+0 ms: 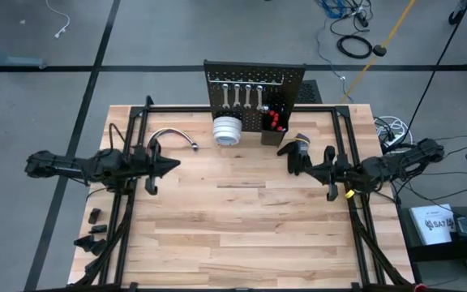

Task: Hang tools onto peg board
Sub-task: Return to Home Position

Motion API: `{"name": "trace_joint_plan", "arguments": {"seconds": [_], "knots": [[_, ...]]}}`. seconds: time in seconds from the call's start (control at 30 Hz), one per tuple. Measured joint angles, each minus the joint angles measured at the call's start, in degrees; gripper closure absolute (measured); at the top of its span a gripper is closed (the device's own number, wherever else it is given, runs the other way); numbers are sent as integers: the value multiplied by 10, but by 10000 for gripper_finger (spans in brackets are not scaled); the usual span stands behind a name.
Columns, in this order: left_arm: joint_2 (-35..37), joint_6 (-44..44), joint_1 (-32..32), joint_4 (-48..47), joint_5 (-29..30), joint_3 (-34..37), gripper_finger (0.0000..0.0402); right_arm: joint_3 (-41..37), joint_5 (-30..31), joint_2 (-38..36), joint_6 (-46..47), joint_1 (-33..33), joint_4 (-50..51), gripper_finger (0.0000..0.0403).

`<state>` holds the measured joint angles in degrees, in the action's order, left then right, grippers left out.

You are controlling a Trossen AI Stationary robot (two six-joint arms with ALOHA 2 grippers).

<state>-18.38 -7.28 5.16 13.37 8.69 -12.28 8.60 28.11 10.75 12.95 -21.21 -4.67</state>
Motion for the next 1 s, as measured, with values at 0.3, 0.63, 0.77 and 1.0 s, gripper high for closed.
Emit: {"name": "trace_joint_plan", "arguments": {"seconds": [0.3, 0.63, 0.77, 1.0], "knots": [[67, -29, -52, 1, 1, 61, 400, -77, -78, -106, 22, 18, 7, 402], [69, -74, -86, 8, -79, 108, 401, -78, -87, -70, -61, 18, 9, 403], [69, -85, -85, 8, -92, 119, 401, -78, -85, -43, -68, 18, 10, 403], [68, -48, -85, -10, -122, 119, 401, -78, -85, -33, -77, 18, 9, 403]]}}
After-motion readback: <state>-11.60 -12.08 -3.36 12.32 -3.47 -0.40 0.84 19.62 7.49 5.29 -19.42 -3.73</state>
